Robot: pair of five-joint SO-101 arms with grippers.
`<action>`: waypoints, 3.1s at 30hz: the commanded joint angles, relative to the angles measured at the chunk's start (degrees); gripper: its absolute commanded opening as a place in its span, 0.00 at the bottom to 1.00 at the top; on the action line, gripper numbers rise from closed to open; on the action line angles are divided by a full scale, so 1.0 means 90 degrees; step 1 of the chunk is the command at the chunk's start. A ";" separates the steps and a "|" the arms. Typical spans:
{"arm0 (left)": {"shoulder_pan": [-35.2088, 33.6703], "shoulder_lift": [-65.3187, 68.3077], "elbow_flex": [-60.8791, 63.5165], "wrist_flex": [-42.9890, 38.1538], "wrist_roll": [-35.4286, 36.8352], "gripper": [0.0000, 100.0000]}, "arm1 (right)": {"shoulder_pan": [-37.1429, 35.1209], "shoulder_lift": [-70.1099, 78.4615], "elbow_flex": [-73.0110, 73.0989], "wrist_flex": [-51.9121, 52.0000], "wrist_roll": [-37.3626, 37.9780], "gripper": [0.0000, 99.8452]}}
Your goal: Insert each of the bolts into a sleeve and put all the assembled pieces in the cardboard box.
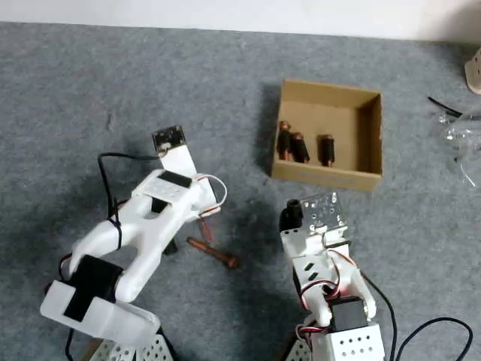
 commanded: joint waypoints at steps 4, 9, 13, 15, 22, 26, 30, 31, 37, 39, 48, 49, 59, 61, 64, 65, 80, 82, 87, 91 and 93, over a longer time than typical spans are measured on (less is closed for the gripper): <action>-0.0366 0.0073 -0.0112 0.0205 -0.0049 0.01 | 0.0073 0.0015 0.0386 -0.0230 0.0059 0.00; -0.0376 -0.0249 -0.0063 0.0215 -0.0586 0.01 | 0.0073 0.0015 0.0396 -0.0230 0.0059 0.00; -0.0386 -0.1177 0.0317 0.0215 -0.0821 0.00 | 0.0073 0.0015 0.0396 -0.0230 0.0059 0.00; -0.0376 -0.1832 0.0640 0.0205 -0.0821 0.00 | 0.0073 0.0015 0.0396 -0.0239 0.0059 0.00; -0.0366 -0.4801 0.1988 0.0186 -0.0821 0.00 | 0.0063 0.0015 0.0396 -0.0249 0.0068 0.00; -0.0366 -0.6540 0.2759 0.0186 -0.0879 0.00 | 0.0054 0.0015 0.0396 -0.0249 0.0068 0.00; -0.0366 -0.8200 0.3521 0.0186 -0.1377 0.00 | 0.0044 0.0015 0.0386 -0.0249 0.0068 0.00; -0.0366 -0.8591 0.3697 0.0186 -0.1426 0.00 | 0.0044 0.0015 0.0386 -0.0259 0.0068 0.00; -0.0376 -1.0818 0.4567 0.0195 -0.1446 0.00 | -0.0190 0.0015 0.0591 -0.1001 0.0068 0.00; -0.0376 -1.1492 0.4801 0.0205 -0.1446 0.00 | -0.0425 0.0015 0.0845 -0.1070 0.0068 0.00; -0.0376 -1.1814 0.4977 -0.0625 -0.1446 0.00 | -0.2105 0.0015 0.0962 -0.1245 0.0068 0.00; -0.0376 -1.1814 0.4977 -0.0957 -0.1446 0.00 | -0.2300 0.0015 0.0962 -0.1343 0.0068 0.00; -0.0366 -1.1814 0.4967 -0.2491 -0.1397 0.01 | -0.2574 0.0015 0.0962 -0.2681 0.0078 0.00; -0.0308 -1.1814 0.4899 -0.2589 -0.1358 0.01 | -0.2574 0.0015 0.0962 -0.2750 0.0342 0.00; 0.0142 -1.1814 0.4586 -0.2549 -0.1055 0.01 | -0.2574 0.0015 0.0962 -0.2750 0.0830 0.00; 0.0347 -1.1814 0.4479 -0.2452 -0.1055 0.01 | -0.2574 0.0015 0.0962 -0.2750 0.0879 0.00; 0.1216 -1.1814 0.4371 -0.1690 -0.1045 0.01 | -0.2574 0.0073 0.0962 -0.2535 0.0879 0.00; 0.1353 -1.1814 0.4508 -0.1690 -0.1065 0.01 | -0.2574 0.0073 0.0962 -0.2535 0.0879 0.00; 0.1792 -1.1805 0.4850 -0.2159 -0.1094 0.01 | -0.2574 0.0073 0.0962 -0.2525 0.0869 0.00; 0.1665 -1.1795 0.5485 -0.3126 -0.1094 0.01 | -0.2584 0.0073 0.0962 -0.2515 0.0869 0.00; 0.1636 -1.1795 0.5631 -0.3399 -0.1094 0.01 | -0.2584 0.0015 0.0962 -0.2359 0.0869 0.00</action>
